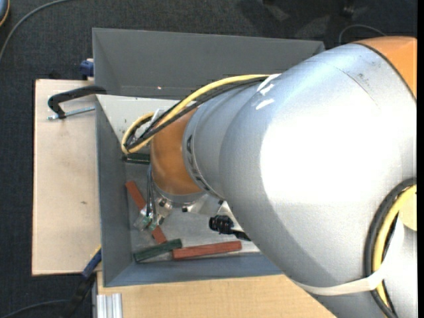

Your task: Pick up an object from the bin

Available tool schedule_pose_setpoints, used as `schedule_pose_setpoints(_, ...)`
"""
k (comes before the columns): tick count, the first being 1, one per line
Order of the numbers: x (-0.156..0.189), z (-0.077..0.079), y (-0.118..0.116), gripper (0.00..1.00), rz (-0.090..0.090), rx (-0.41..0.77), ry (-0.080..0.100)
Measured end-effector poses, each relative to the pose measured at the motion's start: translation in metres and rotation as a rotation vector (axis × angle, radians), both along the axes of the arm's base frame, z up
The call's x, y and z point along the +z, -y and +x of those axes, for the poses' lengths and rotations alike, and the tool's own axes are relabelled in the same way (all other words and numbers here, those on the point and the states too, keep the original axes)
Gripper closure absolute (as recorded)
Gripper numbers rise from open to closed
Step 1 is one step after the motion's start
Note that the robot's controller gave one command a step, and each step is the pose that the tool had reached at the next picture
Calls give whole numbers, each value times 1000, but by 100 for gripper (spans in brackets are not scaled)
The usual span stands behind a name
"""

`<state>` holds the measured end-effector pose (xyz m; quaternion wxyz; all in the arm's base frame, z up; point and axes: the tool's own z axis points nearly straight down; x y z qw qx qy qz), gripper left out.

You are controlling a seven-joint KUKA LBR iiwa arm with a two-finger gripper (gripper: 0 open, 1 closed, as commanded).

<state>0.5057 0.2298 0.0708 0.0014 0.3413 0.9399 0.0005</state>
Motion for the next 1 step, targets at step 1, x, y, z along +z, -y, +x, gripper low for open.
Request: schedule_pose_setpoints(1,107,5,10,100,4,-16,5)
